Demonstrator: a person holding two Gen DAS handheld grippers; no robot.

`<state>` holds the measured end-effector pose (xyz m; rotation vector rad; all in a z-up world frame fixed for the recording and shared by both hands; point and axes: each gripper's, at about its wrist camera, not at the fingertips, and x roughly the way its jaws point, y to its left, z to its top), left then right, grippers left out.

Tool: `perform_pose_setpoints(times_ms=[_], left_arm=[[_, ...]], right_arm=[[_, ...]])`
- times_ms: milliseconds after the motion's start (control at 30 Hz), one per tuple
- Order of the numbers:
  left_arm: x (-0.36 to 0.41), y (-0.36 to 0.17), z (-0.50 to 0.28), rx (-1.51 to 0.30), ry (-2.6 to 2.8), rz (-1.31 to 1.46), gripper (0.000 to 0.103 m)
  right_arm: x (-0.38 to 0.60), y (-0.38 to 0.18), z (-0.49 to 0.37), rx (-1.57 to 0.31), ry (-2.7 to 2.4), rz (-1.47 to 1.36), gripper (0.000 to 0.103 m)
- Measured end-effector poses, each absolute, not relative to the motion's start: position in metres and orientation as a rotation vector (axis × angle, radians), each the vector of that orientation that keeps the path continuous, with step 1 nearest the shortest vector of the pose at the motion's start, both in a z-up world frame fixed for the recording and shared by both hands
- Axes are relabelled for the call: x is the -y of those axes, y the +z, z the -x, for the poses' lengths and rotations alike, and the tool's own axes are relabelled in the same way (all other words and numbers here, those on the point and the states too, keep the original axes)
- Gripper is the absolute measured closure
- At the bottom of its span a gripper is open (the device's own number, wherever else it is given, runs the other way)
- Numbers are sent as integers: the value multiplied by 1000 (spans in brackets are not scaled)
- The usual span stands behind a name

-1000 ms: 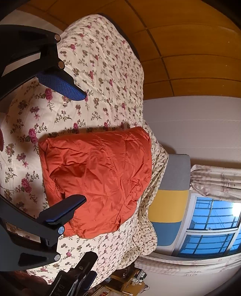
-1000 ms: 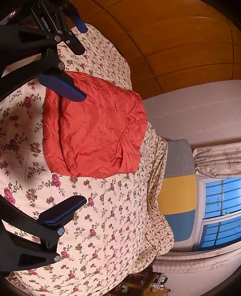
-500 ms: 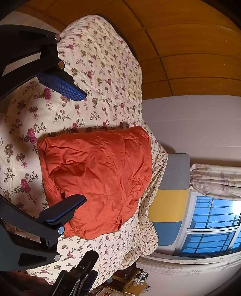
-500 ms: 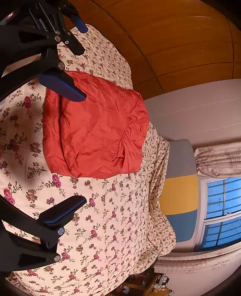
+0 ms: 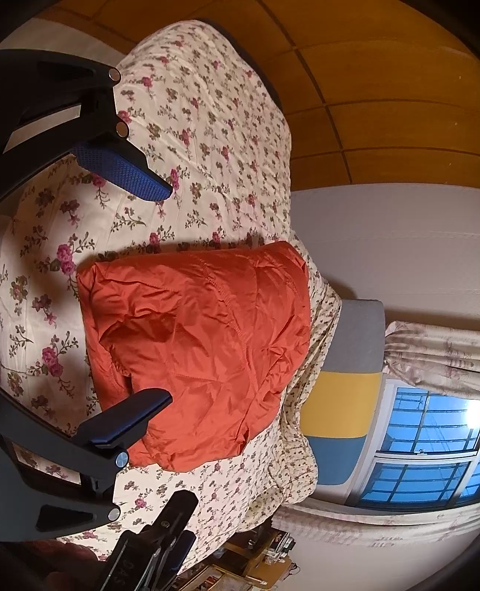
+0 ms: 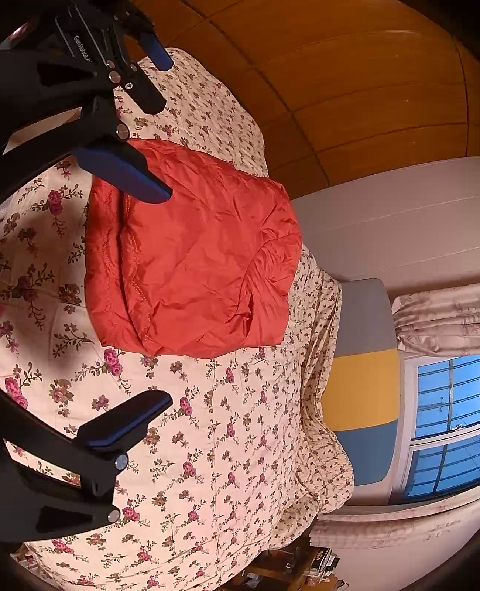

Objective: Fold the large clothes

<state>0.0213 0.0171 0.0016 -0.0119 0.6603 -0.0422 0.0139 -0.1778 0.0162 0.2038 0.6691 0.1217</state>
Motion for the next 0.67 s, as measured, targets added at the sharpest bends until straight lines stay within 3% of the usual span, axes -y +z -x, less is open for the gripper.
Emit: perform_pose_setpoints(times_ms=[400, 667], left_arm=[[-16, -1, -24, -644, -34, 22, 3], [-38, -20, -58, -726, 57, 37, 3]], right_arm=[[183, 4, -23, -699, 120, -229, 2], [202, -12, -41, -740, 82, -262, 2]])
